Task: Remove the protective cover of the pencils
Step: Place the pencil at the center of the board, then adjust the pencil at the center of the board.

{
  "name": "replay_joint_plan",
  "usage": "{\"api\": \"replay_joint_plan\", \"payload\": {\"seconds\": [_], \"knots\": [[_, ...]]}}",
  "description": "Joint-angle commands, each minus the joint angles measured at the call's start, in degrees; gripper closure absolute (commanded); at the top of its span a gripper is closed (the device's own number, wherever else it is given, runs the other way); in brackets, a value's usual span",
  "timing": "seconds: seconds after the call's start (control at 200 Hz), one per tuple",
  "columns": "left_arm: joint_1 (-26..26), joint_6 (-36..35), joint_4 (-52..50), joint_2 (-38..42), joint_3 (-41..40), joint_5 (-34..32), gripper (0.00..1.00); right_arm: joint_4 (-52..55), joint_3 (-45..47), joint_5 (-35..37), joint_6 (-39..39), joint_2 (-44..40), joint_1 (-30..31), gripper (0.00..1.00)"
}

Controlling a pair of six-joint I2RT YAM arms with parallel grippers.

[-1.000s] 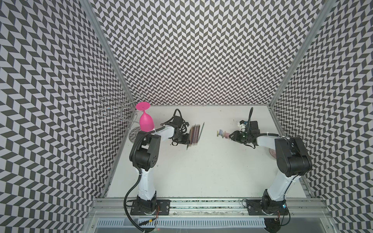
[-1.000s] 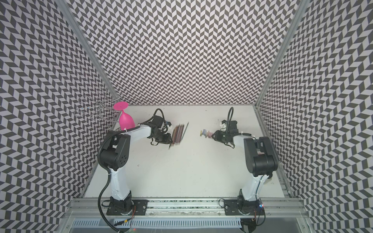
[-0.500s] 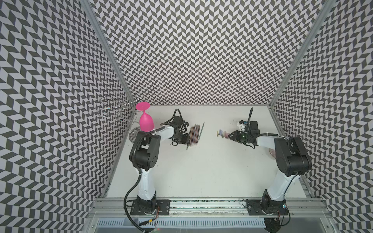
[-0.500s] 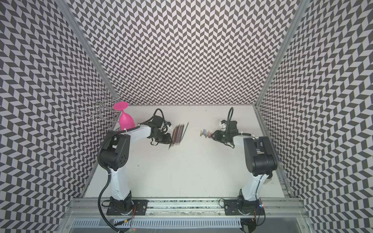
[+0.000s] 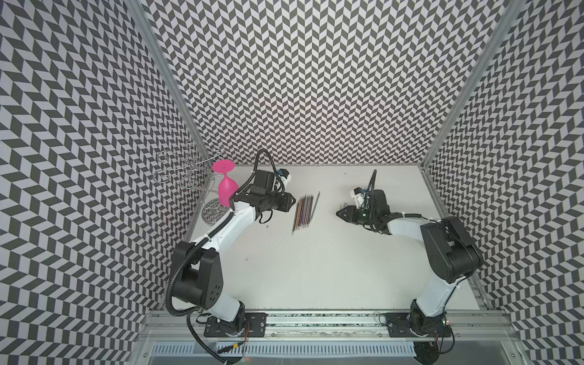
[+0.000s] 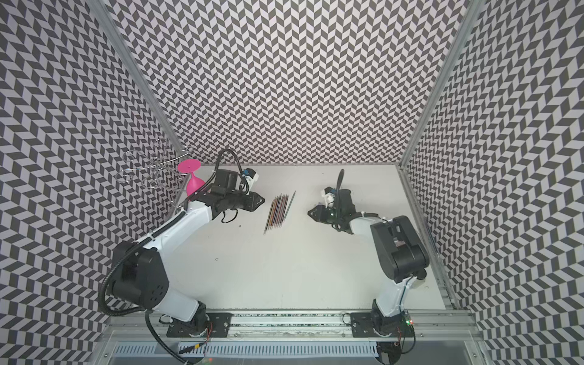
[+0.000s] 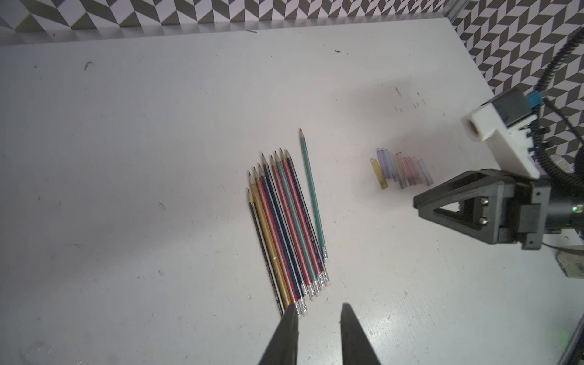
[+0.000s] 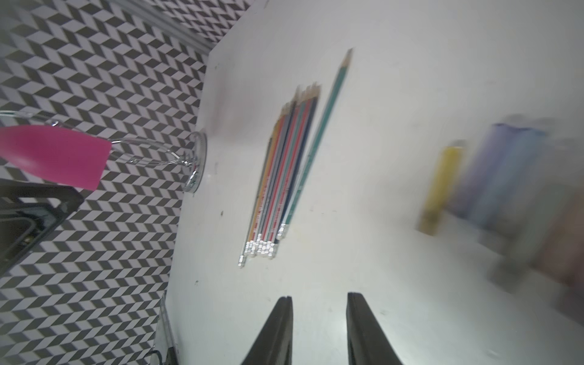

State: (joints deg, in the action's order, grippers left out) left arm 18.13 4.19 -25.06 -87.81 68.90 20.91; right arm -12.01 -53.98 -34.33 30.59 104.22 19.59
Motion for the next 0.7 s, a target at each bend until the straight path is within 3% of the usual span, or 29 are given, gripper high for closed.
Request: {"api": "replay_joint_plan", "payload": {"seconds": [0.0, 0.225, 0.396, 0.696], "knots": [[0.0, 0.3, 1.5, 1.9, -1.8, 0.2, 0.72, -5.9, -4.3, 2.1, 5.5, 5.0, 2.0, 0.69], [0.1, 0.4, 1.4, 3.4, -1.8, 2.0, 0.72, -7.1, -12.0, 4.7, 11.0, 14.1, 3.8, 0.70], [0.3, 0.5, 1.3, 4.3, -1.9, 3.5, 0.72, -4.5, -19.5, 3.5, 10.9, 21.2, 4.9, 0.71], [0.3, 0.5, 1.1, 5.3, -1.7, 4.9, 0.71, -2.3, -24.3, 5.2, 11.4, 25.2, 5.8, 0.71]]}}
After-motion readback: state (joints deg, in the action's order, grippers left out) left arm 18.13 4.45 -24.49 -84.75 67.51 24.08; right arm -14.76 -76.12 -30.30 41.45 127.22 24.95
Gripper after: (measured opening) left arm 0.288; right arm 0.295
